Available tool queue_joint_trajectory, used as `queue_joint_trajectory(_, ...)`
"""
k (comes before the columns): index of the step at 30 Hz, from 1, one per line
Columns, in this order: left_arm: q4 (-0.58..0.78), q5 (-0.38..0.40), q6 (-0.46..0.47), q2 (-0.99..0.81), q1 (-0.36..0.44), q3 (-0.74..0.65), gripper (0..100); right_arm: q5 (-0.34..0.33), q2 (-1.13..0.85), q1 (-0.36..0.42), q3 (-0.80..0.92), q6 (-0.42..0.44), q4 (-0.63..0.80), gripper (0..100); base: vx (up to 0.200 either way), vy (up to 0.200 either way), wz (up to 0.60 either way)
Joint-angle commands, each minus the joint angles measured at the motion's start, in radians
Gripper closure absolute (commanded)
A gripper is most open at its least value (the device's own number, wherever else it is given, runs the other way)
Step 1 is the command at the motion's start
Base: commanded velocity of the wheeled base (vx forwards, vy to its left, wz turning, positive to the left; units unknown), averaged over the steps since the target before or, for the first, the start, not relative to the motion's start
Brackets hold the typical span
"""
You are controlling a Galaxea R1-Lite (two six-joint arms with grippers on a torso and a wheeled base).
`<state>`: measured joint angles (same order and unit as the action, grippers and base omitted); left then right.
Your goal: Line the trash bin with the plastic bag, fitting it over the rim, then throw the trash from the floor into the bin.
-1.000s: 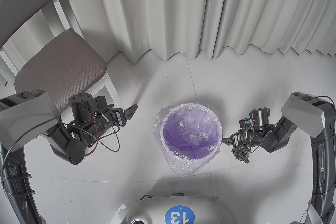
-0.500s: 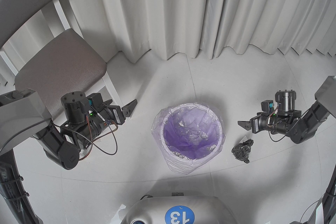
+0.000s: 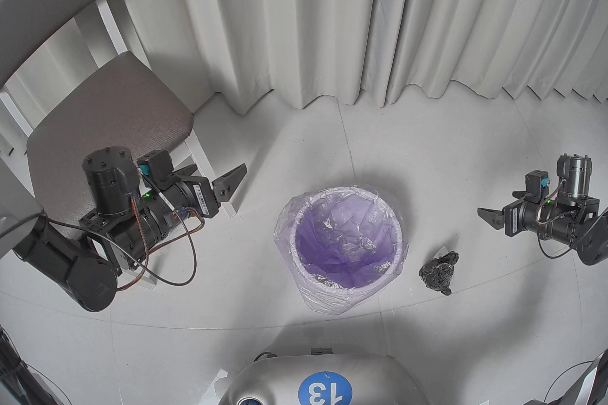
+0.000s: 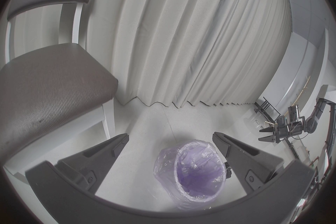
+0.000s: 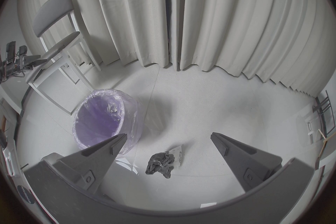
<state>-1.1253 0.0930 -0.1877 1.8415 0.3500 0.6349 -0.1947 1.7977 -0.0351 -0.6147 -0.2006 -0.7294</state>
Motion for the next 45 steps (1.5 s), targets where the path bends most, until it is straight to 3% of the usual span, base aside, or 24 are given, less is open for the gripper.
queue_joint_trajectory(1, 0.010, -0.027, 0.001, -0.054, 0.001, -0.003, 0, -0.008, -0.072, -0.012, 0.061, 0.006, -0.007, 0, 0.000, 0.000, 0.00)
queue_joint_trajectory(8, 0.016, -0.047, 0.004, -0.090, 0.003, -0.031, 0, -0.037, -0.052, -0.020, 0.055, 0.118, -0.007, 0, 0.000, 0.000, 0.00)
queue_joint_trajectory(19, -0.005, -0.053, 0.007, -0.107, -0.003, -0.129, 0, -0.028, 0.009, -0.022, 0.073, 0.133, -0.050, 0, 0.000, 0.000, 0.00)
queue_joint_trajectory(24, -0.019, -0.095, 0.004, -0.111, 0.000, -0.179, 0, -0.032, 0.155, -0.043, 0.016, 0.164, -0.173, 0, 0.000, 0.000, 0.00)
queue_joint_trajectory(33, -0.123, -0.144, 0.005, -0.034, 0.041, -0.225, 0, -0.035, 0.396, -0.035, -0.050, 0.184, -0.174, 0, 0.000, 0.000, 0.00)
queue_joint_trajectory(39, -0.208, -0.170, 0.005, 0.036, 0.110, -0.264, 0, -0.034, 0.575, -0.028, -0.137, 0.184, -0.134, 0, 0.000, 0.000, 0.00)
queue_joint_trajectory(45, -0.264, -0.171, 0.007, 0.055, 0.126, -0.279, 0, -0.037, 0.680, -0.012, -0.304, 0.179, 0.028, 0, 0.000, 0.000, 0.00)
